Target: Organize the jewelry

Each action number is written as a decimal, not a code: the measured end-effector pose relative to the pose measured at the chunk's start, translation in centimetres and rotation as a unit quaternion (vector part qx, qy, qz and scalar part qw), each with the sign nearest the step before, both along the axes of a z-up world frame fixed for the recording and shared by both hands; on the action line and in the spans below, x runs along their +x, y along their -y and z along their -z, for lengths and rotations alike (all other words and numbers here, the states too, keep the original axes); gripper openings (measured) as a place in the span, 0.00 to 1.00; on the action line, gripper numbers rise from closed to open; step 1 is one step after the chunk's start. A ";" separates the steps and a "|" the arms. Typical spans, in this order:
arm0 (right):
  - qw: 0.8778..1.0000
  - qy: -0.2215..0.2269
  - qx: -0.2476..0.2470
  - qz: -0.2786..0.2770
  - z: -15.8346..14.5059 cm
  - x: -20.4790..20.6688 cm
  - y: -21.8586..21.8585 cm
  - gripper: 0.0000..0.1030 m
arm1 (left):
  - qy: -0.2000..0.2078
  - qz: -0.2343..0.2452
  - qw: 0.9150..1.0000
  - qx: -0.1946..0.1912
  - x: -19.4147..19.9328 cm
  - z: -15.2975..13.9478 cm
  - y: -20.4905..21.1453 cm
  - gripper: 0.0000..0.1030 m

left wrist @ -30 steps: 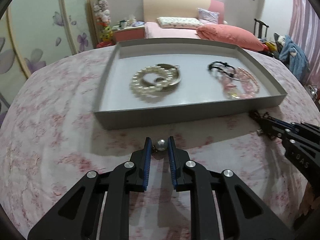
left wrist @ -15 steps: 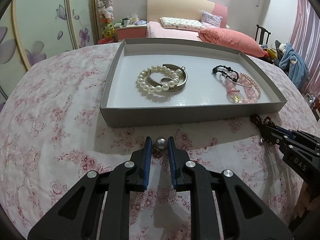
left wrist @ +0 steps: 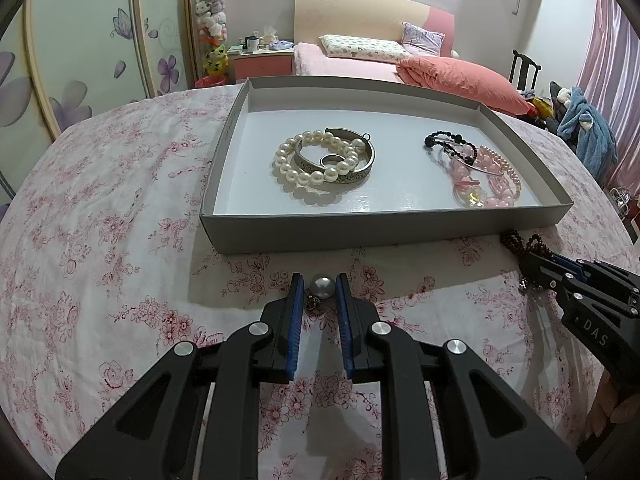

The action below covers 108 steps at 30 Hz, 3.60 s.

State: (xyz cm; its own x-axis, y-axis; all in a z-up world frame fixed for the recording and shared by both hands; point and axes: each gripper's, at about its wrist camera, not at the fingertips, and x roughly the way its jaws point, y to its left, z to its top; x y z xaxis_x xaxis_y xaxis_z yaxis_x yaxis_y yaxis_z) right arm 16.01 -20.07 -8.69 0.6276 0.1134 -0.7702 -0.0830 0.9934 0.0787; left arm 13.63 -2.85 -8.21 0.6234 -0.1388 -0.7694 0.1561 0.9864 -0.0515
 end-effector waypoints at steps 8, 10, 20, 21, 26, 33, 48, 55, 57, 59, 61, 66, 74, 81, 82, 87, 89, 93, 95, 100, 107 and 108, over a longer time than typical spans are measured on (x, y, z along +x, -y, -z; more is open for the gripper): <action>1.000 0.000 0.008 0.003 0.0 0.0 0.2 0.10 | -0.001 0.000 1.000 -0.006 0.0 -0.1 -0.1 0.17; 1.000 0.001 0.007 0.003 0.0 0.0 0.4 0.09 | -0.001 0.000 1.000 -0.011 0.0 -0.1 -0.2 0.15; 0.999 0.032 0.030 -0.003 -2.0 -1.9 0.8 0.05 | 0.013 -0.009 0.999 -0.034 -1.2 -1.1 -1.3 0.14; 0.999 0.041 0.033 -0.003 -2.6 -2.2 0.9 0.05 | 0.019 -0.011 0.999 -0.036 -1.4 -1.4 -1.4 0.14; 0.995 0.088 0.046 -0.008 -5.4 -3.7 0.9 0.05 | 0.073 -0.013 0.997 -0.036 -3.0 -3.9 -1.5 0.14; 0.983 0.175 0.049 -0.002 -9.5 -6.0 0.5 0.05 | 0.165 -0.009 0.986 -0.008 -5.1 -7.3 -0.1 0.14; 0.962 0.271 0.030 0.004 -12.8 -6.5 -0.4 0.05 | 0.226 0.000 0.974 0.017 -4.4 -9.5 2.2 0.14; 0.962 0.267 0.044 0.010 -12.7 -3.3 -0.2 0.05 | 0.211 0.004 0.977 -0.016 -1.5 -9.4 1.9 0.14; 0.965 0.259 0.048 0.011 -12.2 -1.9 -0.1 0.05 | 0.202 0.008 0.979 -0.026 -0.1 -9.1 2.0 0.14; 0.968 0.245 0.052 0.011 -11.5 -0.2 -0.2 0.05 | 0.193 0.011 0.981 -0.030 1.4 -8.6 2.3 0.14; 0.971 0.234 0.054 0.010 -11.0 1.0 -0.2 0.05 | 0.185 0.015 0.982 -0.032 2.5 -8.2 2.6 0.14; 0.977 0.197 0.076 0.007 -9.3 4.6 -0.4 0.06 | 0.163 0.026 0.985 -0.042 4.9 -7.0 3.7 0.14; 0.978 0.189 0.090 0.023 -9.0 5.0 1.1 0.43 | 0.155 0.007 0.986 -0.057 5.4 -6.7 1.7 0.38; 0.974 0.204 0.088 0.029 -10.6 0.9 2.0 0.44 | 0.186 -0.022 0.980 -0.071 1.9 -9.2 -2.0 0.45; 0.974 0.207 0.086 0.029 -10.8 0.1 2.0 0.45 | 0.191 -0.027 0.979 -0.073 1.1 -9.5 -2.5 0.46; 0.970 0.226 0.079 0.032 -11.9 -4.4 1.7 0.52 | 0.202 -0.047 0.976 -0.072 -2.7 -10.2 -4.6 0.47; 0.969 0.231 0.080 0.033 -12.1 -6.0 1.7 0.55 | 0.208 -0.056 0.974 -0.072 -4.2 -10.2 -5.1 0.48; 0.968 0.238 0.071 0.039 -11.7 -9.0 1.2 0.59 | 0.214 -0.062 0.972 -0.070 -7.0 -9.7 -5.6 0.53; 0.969 0.238 0.062 0.039 -11.2 -10.1 0.8 0.63 | 0.218 -0.062 0.972 -0.066 -8.0 -9.5 -5.7 0.56; 0.970 0.234 0.050 0.043 -10.1 -11.6 0.4 0.73 | 0.232 -0.063 0.969 -0.054 -9.8 -9.2 -5.3 0.66; 0.965 0.259 0.017 0.040 -9.3 -13.0 -0.9 0.96 | 0.245 -0.056 0.967 -0.039 -11.4 -9.0 -4.5 0.86; 0.964 0.262 0.012 0.040 -9.2 -13.2 -1.0 0.96 | 0.248 -0.055 0.967 -0.034 -11.6 -9.0 -4.3 0.90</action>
State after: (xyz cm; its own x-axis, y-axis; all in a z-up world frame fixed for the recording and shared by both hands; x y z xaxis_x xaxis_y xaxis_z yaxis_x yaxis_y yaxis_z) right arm 2.83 -19.05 0.55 0.9376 0.0617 -0.3421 -0.0401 0.9967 0.0699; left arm 2.07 1.44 0.78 0.9271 -0.0910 -0.3635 0.0730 0.9953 -0.0632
